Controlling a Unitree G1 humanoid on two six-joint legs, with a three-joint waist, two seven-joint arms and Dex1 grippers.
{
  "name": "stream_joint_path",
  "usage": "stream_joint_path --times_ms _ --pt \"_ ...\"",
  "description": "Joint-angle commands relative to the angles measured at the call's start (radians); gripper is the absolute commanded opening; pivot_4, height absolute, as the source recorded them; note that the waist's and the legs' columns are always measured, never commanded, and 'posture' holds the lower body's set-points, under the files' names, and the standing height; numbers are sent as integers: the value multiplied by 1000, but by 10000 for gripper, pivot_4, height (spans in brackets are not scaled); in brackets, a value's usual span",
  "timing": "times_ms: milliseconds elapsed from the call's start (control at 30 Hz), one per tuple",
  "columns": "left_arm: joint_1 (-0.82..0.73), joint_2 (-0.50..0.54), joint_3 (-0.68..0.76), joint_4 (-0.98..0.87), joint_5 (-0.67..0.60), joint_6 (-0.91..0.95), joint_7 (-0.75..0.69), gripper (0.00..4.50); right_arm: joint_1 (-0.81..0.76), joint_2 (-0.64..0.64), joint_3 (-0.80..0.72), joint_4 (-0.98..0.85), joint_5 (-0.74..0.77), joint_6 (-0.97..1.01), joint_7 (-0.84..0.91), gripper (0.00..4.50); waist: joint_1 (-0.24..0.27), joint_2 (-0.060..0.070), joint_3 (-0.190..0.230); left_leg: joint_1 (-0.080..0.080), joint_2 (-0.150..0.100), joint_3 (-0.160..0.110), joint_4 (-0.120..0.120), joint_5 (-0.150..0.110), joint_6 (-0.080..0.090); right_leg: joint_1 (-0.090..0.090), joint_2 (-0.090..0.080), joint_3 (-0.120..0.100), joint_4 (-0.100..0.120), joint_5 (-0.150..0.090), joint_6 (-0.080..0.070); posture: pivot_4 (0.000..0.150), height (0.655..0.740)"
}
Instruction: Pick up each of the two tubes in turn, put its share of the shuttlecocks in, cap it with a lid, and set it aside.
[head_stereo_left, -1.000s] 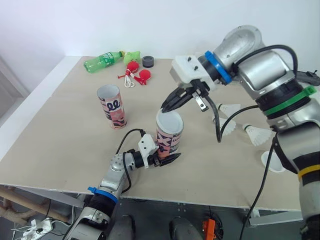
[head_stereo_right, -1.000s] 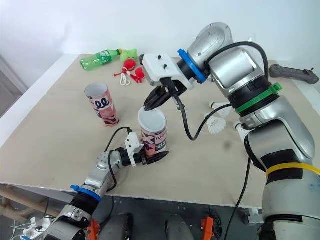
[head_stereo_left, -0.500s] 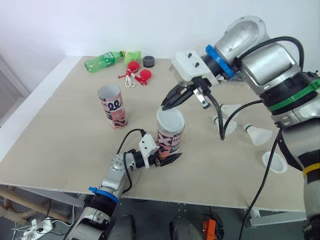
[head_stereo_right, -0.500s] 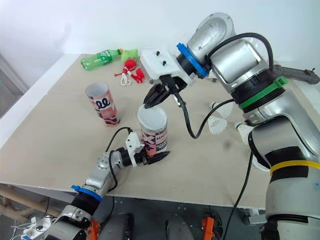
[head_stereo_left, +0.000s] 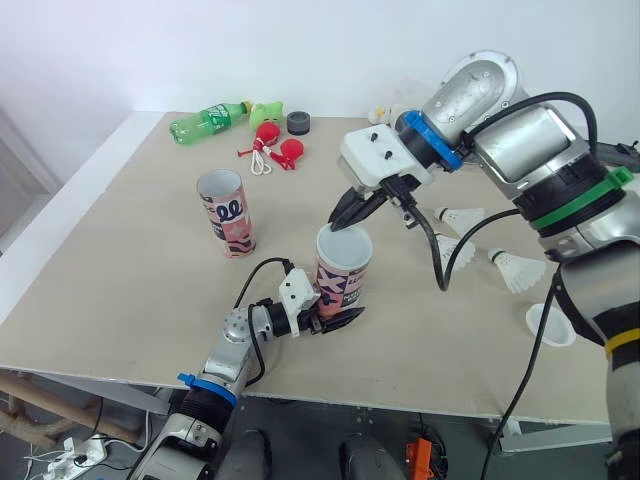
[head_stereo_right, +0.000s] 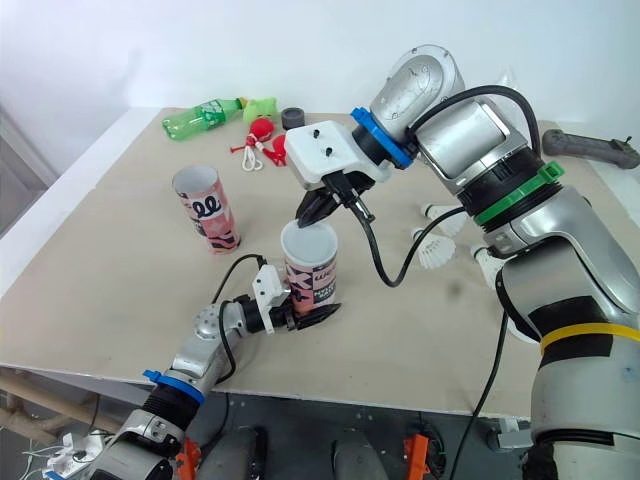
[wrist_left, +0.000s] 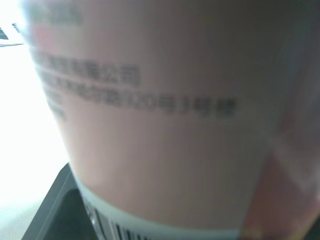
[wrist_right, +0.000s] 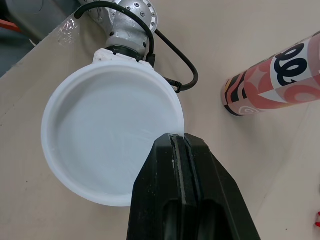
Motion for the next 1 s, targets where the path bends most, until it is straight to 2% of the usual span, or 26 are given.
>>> stream_joint_path --times_ms 33,567,700,767,933,1000 --pt "35 0 -13 50 7 36 8 31154 -5 -15 -22 -7 5 -29 36 894 0 0 0 0 0 0 0 0 0 0 0 0 0 0 0 1500 7400" --pt "32 3 -14 51 5 40 6 31154 23 -14 -20 -18 -16 -56 36 894 0 0 0 0 0 -1 0 0 0 1 0 -1 0 0 0 1500 7400" --pt "33 3 -15 50 3 42 6 31154 17 -5 -35 -8 -24 -57 36 12101 0 0 0 0 0 -2 0 0 0 1 0 -2 0 0 0 1500 7400" --pt "32 2 -14 51 3 43 5 31154 12 0 -45 0 -27 -55 36 23325 -1 0 0 0 0 -2 0 0 0 1 0 -2 0 0 0 1500 7400" --pt "30 3 -14 52 3 42 5 31154 -9 16 -92 20 -32 -46 36 43576 -1 0 0 0 0 -4 0 0 0 1 0 -3 0 0 -1 1500 7400" --pt "29 3 -13 54 3 42 5 31154 -17 22 -109 27 -29 -35 36 44422 -1 0 0 0 0 -4 0 0 0 1 0 -3 0 0 -1 1500 7400"
